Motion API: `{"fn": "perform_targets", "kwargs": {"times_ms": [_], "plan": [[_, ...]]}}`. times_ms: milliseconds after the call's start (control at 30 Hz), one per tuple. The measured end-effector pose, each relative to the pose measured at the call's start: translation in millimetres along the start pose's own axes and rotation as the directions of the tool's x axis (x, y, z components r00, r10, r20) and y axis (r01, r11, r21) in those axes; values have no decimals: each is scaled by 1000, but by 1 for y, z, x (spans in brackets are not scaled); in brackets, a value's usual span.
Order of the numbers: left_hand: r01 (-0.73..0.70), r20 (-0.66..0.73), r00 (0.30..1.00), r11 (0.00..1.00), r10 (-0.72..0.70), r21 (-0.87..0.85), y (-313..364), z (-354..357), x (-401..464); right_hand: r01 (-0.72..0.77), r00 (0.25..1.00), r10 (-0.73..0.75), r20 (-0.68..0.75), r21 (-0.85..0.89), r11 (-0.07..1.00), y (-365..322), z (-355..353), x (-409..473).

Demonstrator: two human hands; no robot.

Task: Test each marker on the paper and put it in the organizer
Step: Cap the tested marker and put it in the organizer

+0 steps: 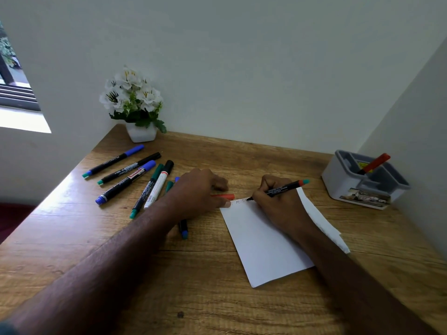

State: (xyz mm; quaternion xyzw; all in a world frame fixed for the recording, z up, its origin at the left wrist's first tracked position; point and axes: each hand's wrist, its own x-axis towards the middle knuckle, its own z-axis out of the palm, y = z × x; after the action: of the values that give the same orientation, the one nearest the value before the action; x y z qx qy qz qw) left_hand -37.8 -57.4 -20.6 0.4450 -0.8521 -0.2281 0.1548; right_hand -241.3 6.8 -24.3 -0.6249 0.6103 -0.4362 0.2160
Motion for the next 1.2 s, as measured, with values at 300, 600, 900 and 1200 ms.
{"fn": "perform_targets", "kwargs": {"times_ms": [300, 600, 900, 1200], "plan": [[-5, 10, 1000, 1000, 5, 12, 4, -2, -1, 23, 1000, -23, -19, -1, 1000, 2, 1, 1], [-10, 13, 1000, 1000, 9, 13, 4, -2, -1, 20, 1000, -20, -23, 36, 999, 4, 0, 1], [-16, 7, 1000, 1000, 16, 16, 2, -1, 0, 20, 999, -19, -34, 23, 1000, 5, 0, 1], [-12, 9, 1000, 999, 11, 34, 2, 0, 1, 45, 999, -45, 3, 13, 999, 5, -1, 0]]}}
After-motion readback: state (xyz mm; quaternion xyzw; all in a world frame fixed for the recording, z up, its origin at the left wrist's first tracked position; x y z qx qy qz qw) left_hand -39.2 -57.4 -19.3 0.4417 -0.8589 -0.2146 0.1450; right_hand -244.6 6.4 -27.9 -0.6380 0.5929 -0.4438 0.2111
